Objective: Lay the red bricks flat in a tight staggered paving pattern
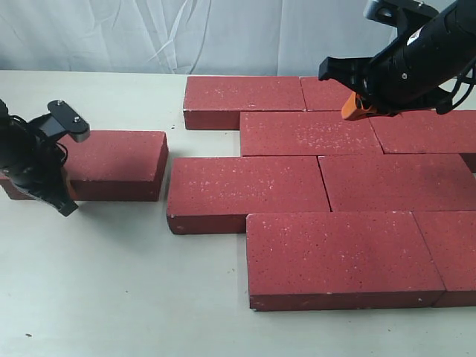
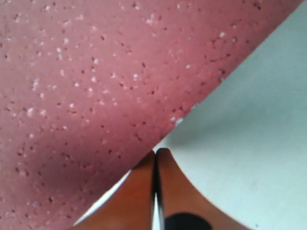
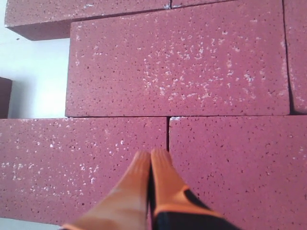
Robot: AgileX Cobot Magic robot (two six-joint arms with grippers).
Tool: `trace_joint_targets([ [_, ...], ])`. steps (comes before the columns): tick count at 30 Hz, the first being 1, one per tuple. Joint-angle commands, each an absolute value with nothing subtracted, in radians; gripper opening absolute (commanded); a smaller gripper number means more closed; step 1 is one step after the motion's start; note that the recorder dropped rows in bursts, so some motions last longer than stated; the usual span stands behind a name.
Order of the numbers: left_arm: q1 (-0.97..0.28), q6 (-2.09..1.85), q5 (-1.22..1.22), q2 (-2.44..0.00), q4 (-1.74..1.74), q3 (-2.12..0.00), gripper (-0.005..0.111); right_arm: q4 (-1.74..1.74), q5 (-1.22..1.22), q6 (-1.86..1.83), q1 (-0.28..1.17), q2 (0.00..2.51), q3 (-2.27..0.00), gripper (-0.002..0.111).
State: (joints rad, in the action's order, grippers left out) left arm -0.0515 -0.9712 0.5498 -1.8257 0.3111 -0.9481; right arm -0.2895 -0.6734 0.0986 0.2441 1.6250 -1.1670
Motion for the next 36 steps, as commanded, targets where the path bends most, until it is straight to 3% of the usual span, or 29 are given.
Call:
trace_joint_targets([
  [1, -0.052, -0.972, 0.489, -1.828, 0.326, -0.945, 0.0, -0.288, -0.675, 0.085, 0.239, 1.616, -1.172, -0.001],
  [13, -0.052, -1.153, 0.462, -1.828, 0.55, -0.945, 0.0, -0.288, -0.671, 0.081, 0.239, 1.616, -1.172, -0.001],
  [36, -0.052, -1.187, 0.342, -1.83, 0.597, -0.945, 0.0, -0.288, -0.668, 0.079, 0.239, 1.616, -1.172, -0.001],
])
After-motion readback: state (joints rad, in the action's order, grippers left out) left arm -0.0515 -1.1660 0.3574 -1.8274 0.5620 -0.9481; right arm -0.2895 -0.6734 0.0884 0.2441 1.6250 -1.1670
